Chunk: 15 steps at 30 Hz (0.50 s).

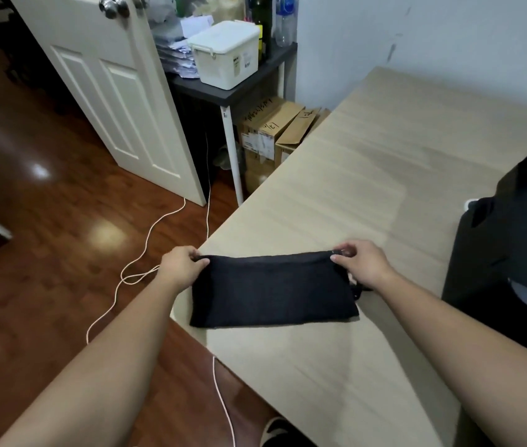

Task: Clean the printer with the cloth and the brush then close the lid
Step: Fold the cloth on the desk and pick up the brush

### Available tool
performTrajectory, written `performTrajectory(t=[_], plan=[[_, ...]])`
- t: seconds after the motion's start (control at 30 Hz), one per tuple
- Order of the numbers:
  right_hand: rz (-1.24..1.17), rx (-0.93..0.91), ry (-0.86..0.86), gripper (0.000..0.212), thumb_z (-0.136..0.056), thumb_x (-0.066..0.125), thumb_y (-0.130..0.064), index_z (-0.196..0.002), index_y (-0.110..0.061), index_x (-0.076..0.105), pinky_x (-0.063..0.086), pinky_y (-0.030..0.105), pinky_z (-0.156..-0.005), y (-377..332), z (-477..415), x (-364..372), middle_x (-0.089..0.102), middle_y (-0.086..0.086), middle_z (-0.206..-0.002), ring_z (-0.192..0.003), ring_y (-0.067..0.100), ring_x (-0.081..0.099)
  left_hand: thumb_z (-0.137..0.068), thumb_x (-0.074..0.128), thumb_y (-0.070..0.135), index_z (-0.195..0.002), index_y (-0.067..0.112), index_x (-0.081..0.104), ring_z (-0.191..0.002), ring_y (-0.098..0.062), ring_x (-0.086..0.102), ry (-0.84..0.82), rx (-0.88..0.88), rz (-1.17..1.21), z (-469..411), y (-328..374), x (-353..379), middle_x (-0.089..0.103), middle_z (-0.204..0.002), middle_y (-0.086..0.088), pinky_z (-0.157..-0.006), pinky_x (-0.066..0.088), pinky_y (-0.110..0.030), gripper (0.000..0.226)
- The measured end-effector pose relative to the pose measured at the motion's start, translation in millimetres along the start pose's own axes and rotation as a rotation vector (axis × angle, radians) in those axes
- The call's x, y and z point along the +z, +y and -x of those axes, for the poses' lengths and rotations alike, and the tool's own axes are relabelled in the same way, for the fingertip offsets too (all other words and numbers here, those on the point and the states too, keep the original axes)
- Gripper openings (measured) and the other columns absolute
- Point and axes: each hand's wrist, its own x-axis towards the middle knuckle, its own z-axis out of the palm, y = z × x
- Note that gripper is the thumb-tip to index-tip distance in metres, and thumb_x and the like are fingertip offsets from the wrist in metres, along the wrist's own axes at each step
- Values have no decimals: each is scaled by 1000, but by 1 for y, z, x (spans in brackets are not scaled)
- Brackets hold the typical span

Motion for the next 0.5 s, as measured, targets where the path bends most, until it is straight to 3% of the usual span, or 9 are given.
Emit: performTrajectory(t=[0.1,0.17,0.27,0.37,0.5], plan=[[48,8,102,4,-82,66,-14,-85,-15,65,44,25,-73,5,17,4,64,-2,-80,-76,19,61,-83,65,37,-123,19,52,-116,-27,53,61,101,-290,5,22,14,53,-124,-7,-96,46,-40,46],[97,60,184,16,-83,60,-16,-67,-17,59,40,25,-64,16,39,6,61,-1,-66,-66,20,57,-86,60,34,-118,18,53,-112,-27,54,100,227,-292,14,48,32,54,-121,-6,-92,47,-38,36],[154,203,210,35,-83,57,-31,-54,-13,47,40,29,-56,38,72,14,54,-2,-55,-56,19,51,-89,55,33,-98,18,56,-98,-27,58,-28,391,-294,39,104,70,63,-106,-7,-81,48,-36,17],[201,293,172,39,-80,57,-46,-58,-15,49,44,29,-59,54,89,24,60,-2,-62,-65,23,58,-91,51,38,-94,15,61,-98,-31,61,-187,479,-326,60,156,112,67,-102,-10,-80,49,-36,25],[168,287,145,28,-76,60,-42,-58,-21,51,48,28,-63,59,89,37,62,-5,-65,-72,25,61,-92,47,45,-103,9,64,-102,-30,61,-277,406,-364,64,185,150,66,-109,-12,-75,45,-32,41]])
